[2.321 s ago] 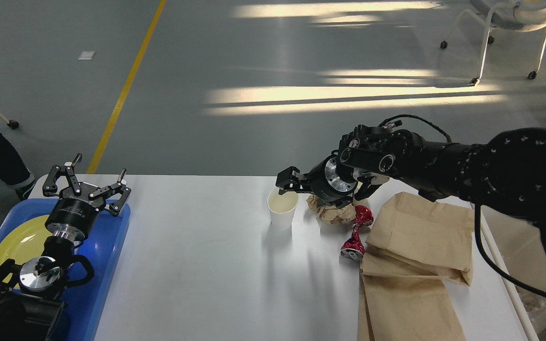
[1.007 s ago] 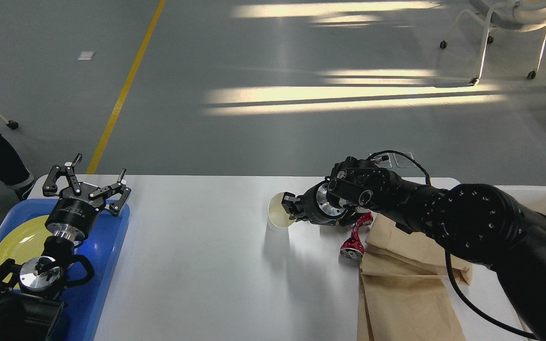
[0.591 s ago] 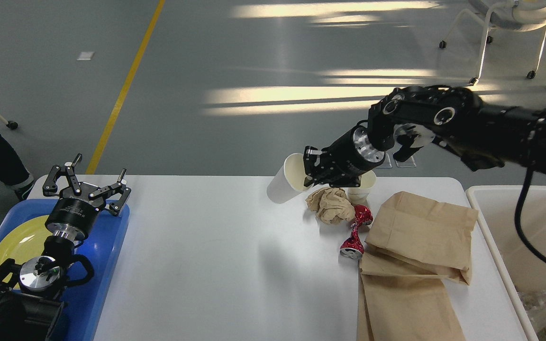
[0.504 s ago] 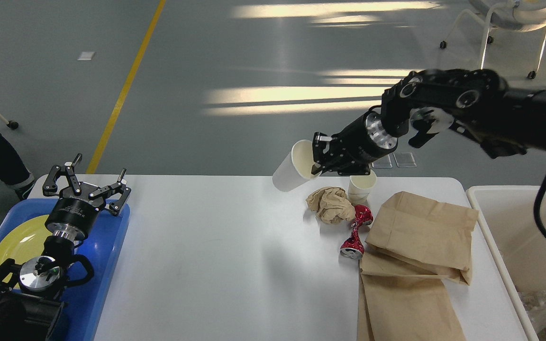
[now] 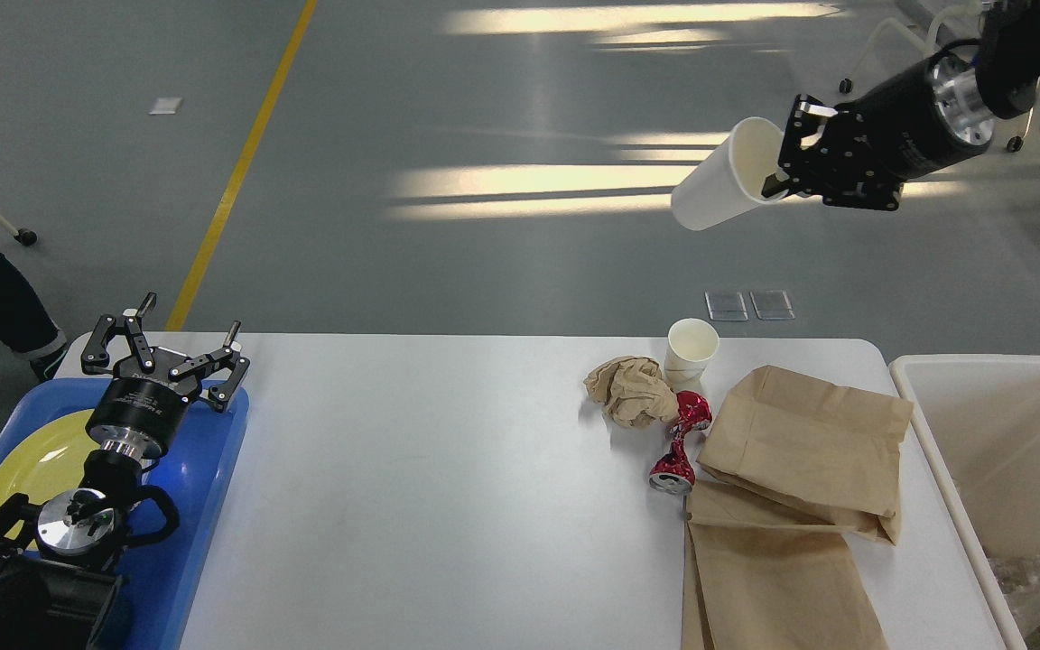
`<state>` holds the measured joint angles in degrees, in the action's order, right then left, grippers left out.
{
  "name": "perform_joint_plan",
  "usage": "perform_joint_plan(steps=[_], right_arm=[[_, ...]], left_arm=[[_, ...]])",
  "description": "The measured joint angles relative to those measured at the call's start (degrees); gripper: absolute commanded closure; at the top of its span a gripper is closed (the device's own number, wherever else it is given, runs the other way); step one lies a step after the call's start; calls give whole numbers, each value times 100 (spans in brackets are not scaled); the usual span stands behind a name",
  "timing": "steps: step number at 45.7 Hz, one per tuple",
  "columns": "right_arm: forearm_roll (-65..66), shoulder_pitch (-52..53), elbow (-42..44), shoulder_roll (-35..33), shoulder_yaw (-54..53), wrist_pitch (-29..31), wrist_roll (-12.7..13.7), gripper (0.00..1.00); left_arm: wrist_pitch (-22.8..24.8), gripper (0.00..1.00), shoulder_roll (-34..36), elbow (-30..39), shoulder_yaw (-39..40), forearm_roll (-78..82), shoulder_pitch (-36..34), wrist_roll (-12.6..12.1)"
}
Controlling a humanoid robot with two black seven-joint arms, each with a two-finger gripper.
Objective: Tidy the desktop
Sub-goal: 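Carry the paper cup over and drop it into the white bin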
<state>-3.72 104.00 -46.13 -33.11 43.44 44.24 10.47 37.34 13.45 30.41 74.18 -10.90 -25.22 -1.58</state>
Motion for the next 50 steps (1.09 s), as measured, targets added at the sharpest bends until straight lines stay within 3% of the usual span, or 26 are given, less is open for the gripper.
perform_joint_plan(steps=[16,27,28,30,32,33,40,50], right_arm=[[31,-2153,726,-1015,165,-1399,-1,100],[43,-3608,841,-1094,132,-2412,-1,100],[45,-3699,849,-1094,130,-2476,-1,85],[50,-3896,880,-1091,127,-2621,-2,44],[54,-4093,961,-1067,125,-2784,-4,8],[59,-4170,1014,-1051,125,-2861,-5,0],[70,-4581,1495,-794,122,-3482,-12,0],[45,-4795,1595,-703,127,-3694,-23,0]], left_arm=[[1,4,0,0,0,0,0,0],[0,4,0,0,0,0,0,0],[0,4,0,0,0,0,0,0],[0,4,0,0,0,0,0,0],[0,4,0,0,0,0,0,0],[0,4,0,0,0,0,0,0],[0,4,0,0,0,0,0,0],[0,4,0,0,0,0,0,0]])
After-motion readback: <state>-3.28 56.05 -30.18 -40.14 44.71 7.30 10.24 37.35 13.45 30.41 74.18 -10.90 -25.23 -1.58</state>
